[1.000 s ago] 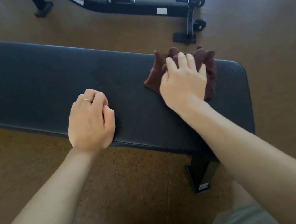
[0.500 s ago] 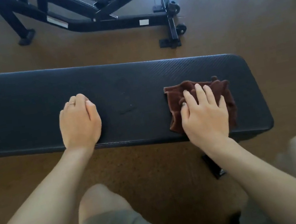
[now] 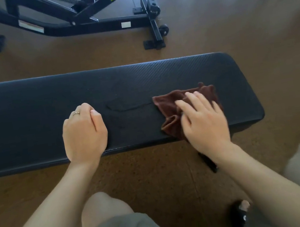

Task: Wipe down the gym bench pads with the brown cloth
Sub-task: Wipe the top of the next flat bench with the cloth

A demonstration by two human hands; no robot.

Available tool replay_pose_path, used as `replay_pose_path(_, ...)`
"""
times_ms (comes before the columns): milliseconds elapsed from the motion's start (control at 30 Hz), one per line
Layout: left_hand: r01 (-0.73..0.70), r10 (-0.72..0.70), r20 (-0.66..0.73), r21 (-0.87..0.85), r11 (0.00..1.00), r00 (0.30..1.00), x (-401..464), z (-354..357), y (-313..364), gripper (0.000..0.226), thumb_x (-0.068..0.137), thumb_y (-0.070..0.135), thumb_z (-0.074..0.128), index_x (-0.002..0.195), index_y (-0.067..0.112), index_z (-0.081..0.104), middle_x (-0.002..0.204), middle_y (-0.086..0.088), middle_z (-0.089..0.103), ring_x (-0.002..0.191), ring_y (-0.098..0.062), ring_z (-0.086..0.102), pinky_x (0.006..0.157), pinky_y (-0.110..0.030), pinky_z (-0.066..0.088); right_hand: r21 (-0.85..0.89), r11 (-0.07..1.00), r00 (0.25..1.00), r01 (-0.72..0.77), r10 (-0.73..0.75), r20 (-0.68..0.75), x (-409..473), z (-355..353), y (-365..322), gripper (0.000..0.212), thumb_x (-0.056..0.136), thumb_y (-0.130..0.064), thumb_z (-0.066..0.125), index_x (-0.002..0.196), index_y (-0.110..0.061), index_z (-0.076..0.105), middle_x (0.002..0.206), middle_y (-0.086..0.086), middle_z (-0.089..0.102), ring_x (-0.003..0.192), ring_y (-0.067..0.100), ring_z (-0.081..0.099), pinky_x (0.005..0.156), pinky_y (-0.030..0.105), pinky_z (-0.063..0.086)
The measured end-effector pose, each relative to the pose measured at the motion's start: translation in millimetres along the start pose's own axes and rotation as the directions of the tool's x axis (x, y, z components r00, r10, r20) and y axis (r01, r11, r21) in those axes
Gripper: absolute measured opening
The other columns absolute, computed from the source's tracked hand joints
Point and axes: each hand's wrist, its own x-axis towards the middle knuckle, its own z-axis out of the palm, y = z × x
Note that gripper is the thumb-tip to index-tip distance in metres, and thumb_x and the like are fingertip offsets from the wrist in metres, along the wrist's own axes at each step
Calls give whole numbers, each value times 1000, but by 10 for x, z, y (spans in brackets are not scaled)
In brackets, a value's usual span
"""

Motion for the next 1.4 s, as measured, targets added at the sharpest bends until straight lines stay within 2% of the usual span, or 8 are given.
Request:
replay_pose_path(100,14,-14,-13,-4,1000,1000,11,-6,22,37,102,24,27,85,8,55,75,-8,58,64,-27,53,67,-47,49,-45,976,977,-212,212,-13,32,-11,109,47,109,-39,35,151,-28,52,165,4,41,156,24,28,126,55,24)
replay_pose_path(167,26,-26,-11,-5,1000,1000,17,4,29,36,102,24,27,85,8,55,76,-8,58,65,-28,54,68,-49,50,-59,976,977,-208,205,-55,45,58,-219,47,106,-38,37,147,-24,55,162,6,44,154,26,32,123,56,26)
replay_pose_path(333,0,0,4,-1,1000,1000,10,15,0,34,102,23,27,86,10,53,77,-8,58,66,-27,53,69,-48,47,-2,977,977,211,-211,-12,-12,339,-1262,46,106,-40,41,146,-25,56,161,4,47,152,26,37,124,53,27)
replay_pose_path(467,-7,7,-2,-3,1000,1000,18,0,-23,31,103,22,28,84,11,50,77,-6,57,67,-26,52,69,-47,47,76,925,926,373,-377,36,217,300,-1134,47,108,-43,34,150,-33,53,163,0,44,155,22,32,128,50,23)
replay_pose_path(667,-1,1,1,-9,1000,1000,12,36,-17,33,103,23,28,85,10,53,77,-4,56,66,-23,52,70,-46,48,50,957,951,285,-289,110,483,269,-938,50,109,-48,29,156,-38,43,170,-3,30,160,22,20,131,51,13)
replay_pose_path(867,-27,28,-8,31,999,1000,9,94,-54,30,104,21,29,83,13,49,73,-3,52,62,-21,49,68,-39,41,70,923,919,378,-383,88,742,329,-1060,50,107,-46,32,153,-37,49,167,-2,37,157,23,28,129,50,17)
replay_pose_path(1200,26,-26,-19,38,999,999,37,71,-33,31,99,21,27,78,11,48,69,-4,50,60,-25,47,63,-46,44,35,947,947,319,-319,20,1753,650,-1717,46,105,-41,37,146,-33,58,157,-2,50,148,22,39,123,51,27)
replay_pose_path(1400,52,-52,-6,61,997,999,28,34,-3,28,96,18,29,77,11,49,70,-1,50,63,-23,47,64,-35,34,84,947,950,311,-311,-18,1651,433,-803,48,102,-38,35,140,-32,63,154,0,53,142,23,45,116,49,35)
